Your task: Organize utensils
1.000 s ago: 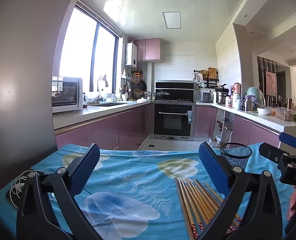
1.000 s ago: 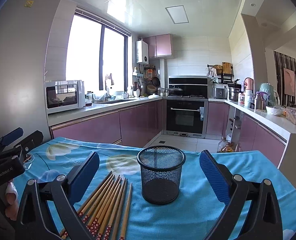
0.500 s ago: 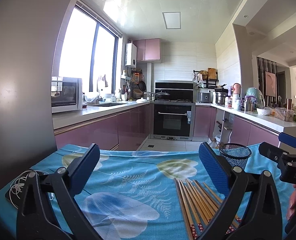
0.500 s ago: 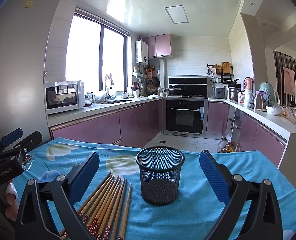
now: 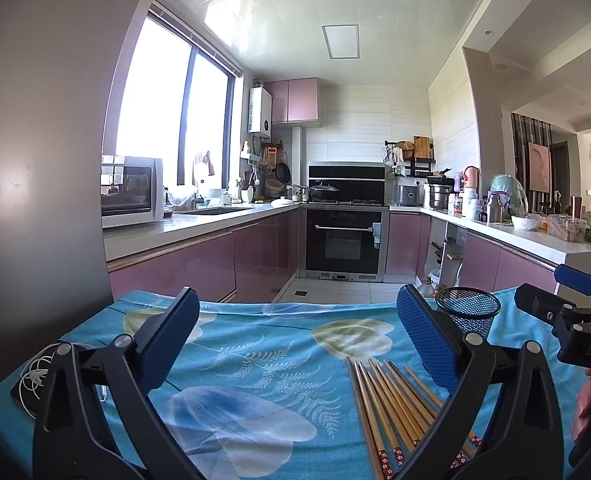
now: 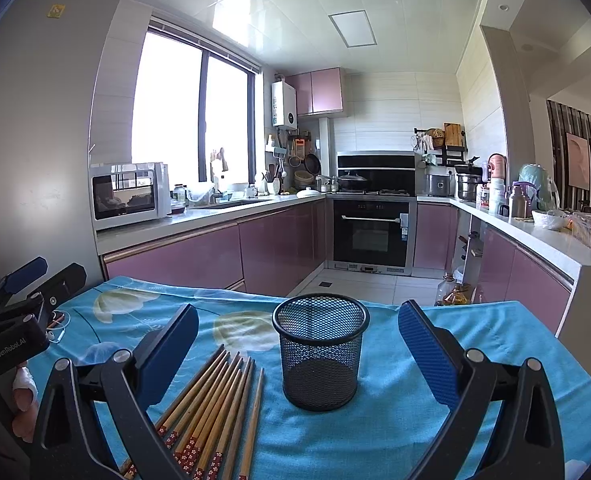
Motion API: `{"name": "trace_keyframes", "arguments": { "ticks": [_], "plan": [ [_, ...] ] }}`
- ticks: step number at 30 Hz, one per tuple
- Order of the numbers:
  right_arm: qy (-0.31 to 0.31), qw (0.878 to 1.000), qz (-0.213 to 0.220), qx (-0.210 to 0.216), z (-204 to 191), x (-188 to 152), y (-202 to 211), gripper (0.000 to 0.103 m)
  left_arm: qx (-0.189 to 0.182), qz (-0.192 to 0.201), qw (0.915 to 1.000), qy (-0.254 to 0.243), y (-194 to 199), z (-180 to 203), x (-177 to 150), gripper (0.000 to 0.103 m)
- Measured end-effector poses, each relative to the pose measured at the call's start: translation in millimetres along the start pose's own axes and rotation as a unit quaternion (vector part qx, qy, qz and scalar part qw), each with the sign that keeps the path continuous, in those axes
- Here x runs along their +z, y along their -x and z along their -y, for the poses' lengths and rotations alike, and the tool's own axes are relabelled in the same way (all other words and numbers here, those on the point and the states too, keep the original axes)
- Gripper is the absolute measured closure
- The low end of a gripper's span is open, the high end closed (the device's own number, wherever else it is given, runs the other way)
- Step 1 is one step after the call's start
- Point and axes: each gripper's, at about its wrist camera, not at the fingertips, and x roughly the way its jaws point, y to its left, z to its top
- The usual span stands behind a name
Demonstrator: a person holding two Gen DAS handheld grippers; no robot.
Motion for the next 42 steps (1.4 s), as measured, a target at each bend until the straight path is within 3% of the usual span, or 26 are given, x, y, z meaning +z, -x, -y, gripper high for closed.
{"name": "trace_keyframes", "arguments": {
  "ticks": [42],
  "plan": [
    [-0.005,1.0,-0.001,0.004,0.6,-0.8,2.0,0.006,0.003,0.001,1.0,-0.001,-0.8,0.4,1.3,0.006]
  ]
}}
